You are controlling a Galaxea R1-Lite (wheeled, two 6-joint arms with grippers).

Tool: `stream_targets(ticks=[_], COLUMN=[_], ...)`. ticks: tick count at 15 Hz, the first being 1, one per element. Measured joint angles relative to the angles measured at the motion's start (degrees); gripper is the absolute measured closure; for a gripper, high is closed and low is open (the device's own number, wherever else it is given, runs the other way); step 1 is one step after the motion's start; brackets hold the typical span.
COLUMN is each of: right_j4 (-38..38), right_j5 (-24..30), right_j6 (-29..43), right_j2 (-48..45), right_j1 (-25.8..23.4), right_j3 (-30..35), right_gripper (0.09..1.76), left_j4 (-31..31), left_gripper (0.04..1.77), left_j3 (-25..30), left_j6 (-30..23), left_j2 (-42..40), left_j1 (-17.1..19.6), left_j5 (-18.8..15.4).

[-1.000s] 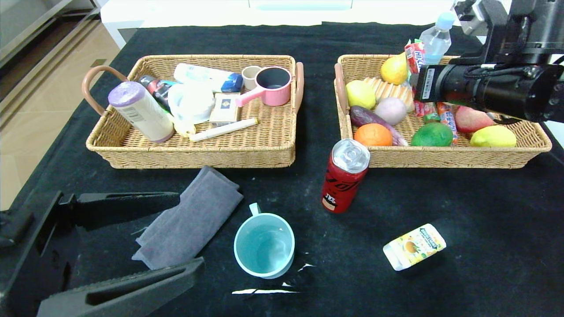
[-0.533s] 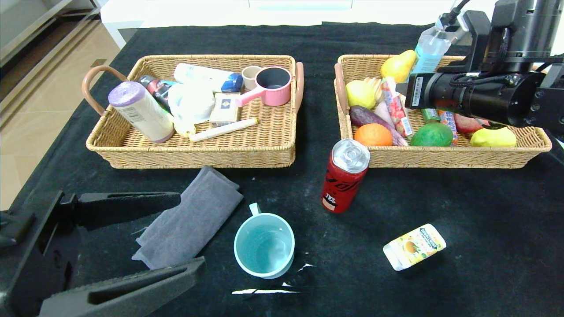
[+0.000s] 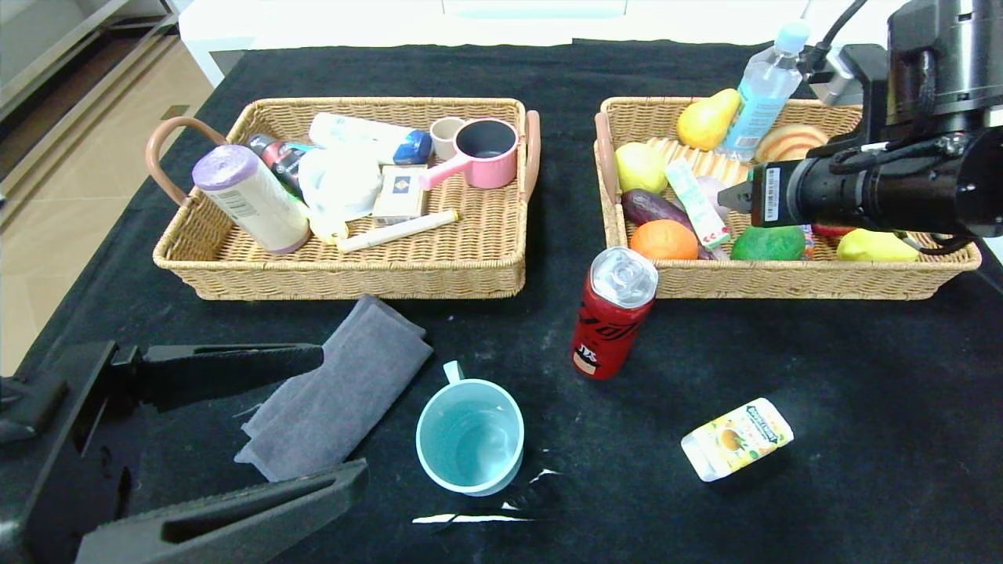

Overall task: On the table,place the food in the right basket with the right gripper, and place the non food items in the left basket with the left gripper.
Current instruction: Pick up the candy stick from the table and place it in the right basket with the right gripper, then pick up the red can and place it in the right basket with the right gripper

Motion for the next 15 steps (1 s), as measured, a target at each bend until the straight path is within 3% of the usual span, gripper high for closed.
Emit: stream_targets(ticks=[4,8,10,13,15], right_j4=[11.0,20.9,27.9,32.4,34.3], right_j5=[-3.1,-8.6,-8.8,-8.0,-4.1], right_j6=[9.7,24.5,32.0,42.3,47.0], right_j2=[-4.6,-6.6,-6.9,-6.6,-6.5], right_j1=[2.7,7.2,9.8,11.2,11.2], right_j3=[0.0,0.5,0.2,0.2,0.8], right_gripper=[0.33,0.26,0.23,0.2,0.19], left_j4=[0.1,0.0,0.0,0.1,0.2], left_gripper=[0.09,0.09,0.09,0.09,0.09], left_j3=[0.1,0.1,0.1,0.1,0.2], left_j6=[0.0,0.0,0.0,0.0,0.0], left_j2=[0.1,0.2,0.2,0.3,0.5], left_j1=[0.0,0.0,0.0,0.0,0.0], left_j5=[0.0,0.1,0.1,0.1,0.1])
